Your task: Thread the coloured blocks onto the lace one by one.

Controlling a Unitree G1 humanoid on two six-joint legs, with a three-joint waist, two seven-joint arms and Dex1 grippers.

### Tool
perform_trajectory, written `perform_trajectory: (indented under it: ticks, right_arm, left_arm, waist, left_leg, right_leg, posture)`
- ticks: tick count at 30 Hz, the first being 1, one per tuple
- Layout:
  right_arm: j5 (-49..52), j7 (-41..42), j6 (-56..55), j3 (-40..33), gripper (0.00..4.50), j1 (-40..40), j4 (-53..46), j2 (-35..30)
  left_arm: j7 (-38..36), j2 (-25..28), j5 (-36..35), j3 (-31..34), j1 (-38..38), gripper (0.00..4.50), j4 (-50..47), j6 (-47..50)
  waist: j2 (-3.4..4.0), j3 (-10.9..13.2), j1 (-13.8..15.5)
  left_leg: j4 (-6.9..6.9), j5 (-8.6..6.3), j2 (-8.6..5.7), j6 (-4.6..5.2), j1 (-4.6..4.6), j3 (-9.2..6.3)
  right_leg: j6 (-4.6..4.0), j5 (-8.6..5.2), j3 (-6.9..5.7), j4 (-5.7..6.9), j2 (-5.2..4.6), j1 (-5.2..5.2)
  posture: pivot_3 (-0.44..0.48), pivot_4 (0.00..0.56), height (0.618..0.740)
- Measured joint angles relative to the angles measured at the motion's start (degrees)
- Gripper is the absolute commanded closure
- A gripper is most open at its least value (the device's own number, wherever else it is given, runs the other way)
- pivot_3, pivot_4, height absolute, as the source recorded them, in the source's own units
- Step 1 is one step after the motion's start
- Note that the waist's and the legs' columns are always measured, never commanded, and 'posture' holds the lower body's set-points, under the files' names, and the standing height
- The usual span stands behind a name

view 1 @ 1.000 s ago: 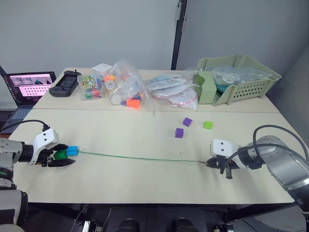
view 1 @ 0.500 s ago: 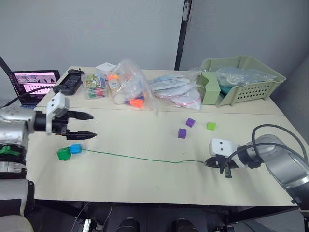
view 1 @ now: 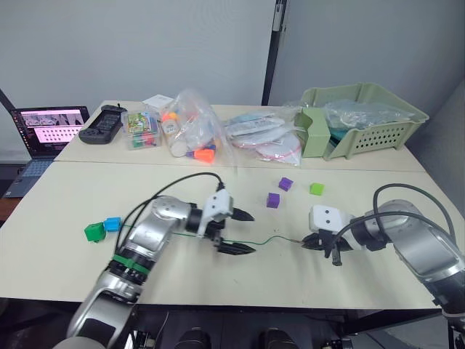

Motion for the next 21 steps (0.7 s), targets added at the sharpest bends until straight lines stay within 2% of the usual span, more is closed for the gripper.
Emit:
perform_trajectory:
  ticks: [4, 12, 16, 21]
  right_arm:
    - [0.39, -0.08, 2.34, 0.25, 4.50, -0.01, -3.28, 0.47]
    - [0.41, -0.33, 4.76, 1.57, 4.50, -0.01, -5.78, 1.34]
    - [0.41, -0.47, 5.14, 1.70, 4.50, -0.01, -6.14, 1.40]
    - [0.41, -0.73, 5.74, 1.71, 4.50, -0.01, -6.14, 1.40]
  left_arm:
    - [2.98, -5.56, 2.57, -2.88, -0.88, 0.02, 0.95, -1.03]
    - [5.80, -10.88, 5.02, -4.99, -1.00, 0.02, 4.88, -2.38]
    - [5.92, -11.05, 5.42, -5.18, -1.00, 1.17, 5.07, -2.53]
    - [5.84, -10.86, 6.26, -5.50, -0.99, 1.17, 5.45, -2.74]
  waist:
    - [0.00, 0.00, -0.03]
    - [0.00, 0.00, -0.02]
    - [0.00, 0.00, -0.03]
    - [0.00, 0.00, 0.05]
  left_leg:
    - [0.01, 0.00, -0.01, 0.00, 0.02, 0.00]
    - [0.02, 0.00, -0.03, 0.00, 0.02, -0.04]
    - [0.02, 0.00, -0.02, 0.00, 0.02, -0.09]
    - [0.02, 0.00, -0.03, 0.00, 0.02, -0.13]
  right_leg:
    - [0.00, 0.00, 0.00, -0.01, 0.01, 0.04]
    - [0.00, 0.00, 0.01, -0.03, 0.01, 0.04]
    - [0.00, 0.00, 0.01, -0.03, 0.01, 0.04]
    - [0.00, 0.00, 0.01, -0.05, 0.00, 0.05]
  posture:
    - [0.000, 0.150, 0.734]
    - [0.000, 0.150, 0.734]
    - [0.000, 0.150, 0.734]
    - [0.000, 0.150, 0.734]
